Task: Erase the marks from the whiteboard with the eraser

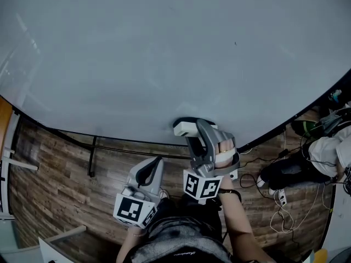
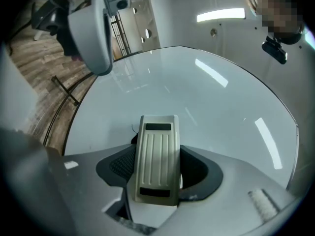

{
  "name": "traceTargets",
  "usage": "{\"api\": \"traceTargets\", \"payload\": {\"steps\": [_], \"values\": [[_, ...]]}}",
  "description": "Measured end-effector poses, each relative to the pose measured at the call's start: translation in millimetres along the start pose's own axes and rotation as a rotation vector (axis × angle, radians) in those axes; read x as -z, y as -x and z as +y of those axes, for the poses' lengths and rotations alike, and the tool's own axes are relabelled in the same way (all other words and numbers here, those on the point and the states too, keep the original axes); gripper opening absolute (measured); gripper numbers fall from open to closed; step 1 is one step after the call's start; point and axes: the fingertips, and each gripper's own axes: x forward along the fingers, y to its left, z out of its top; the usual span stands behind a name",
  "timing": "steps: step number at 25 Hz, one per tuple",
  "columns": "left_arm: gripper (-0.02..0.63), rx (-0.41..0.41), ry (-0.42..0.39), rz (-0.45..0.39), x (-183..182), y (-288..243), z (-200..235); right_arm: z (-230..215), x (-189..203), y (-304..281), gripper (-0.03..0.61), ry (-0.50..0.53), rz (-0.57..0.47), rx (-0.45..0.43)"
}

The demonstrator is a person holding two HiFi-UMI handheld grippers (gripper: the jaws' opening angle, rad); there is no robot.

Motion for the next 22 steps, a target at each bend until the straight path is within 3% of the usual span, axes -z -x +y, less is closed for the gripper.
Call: {"api": "traceTargets", "payload": {"steps": [6,11,15,19,22], "values": [[-0.002,0.0,-0.004,-0.005,-3,-5,-7,-2,4,8,0.262,-0.038,-0.03,-0.074],[-0.002,0.014,0.001,-0.007,-3,-11,-13,-64,-19,25,0.262,-0.048,-0.095,0.024],[-0.002,0.048,0.004,-0.011,-1,-19,-20,-116,-34,28,0.262,-0.064,-0.129,0.049],[-0.002,0.075,0.006,-0.013,-3,-26,-29,-158,-42,24,0.262,0.005,-0.139,0.053],[-0.002,0.085,0.008,-0.011,-2,-29,-33,-187,-52,22,0.262,0.084,-0.162,0.12]]}}
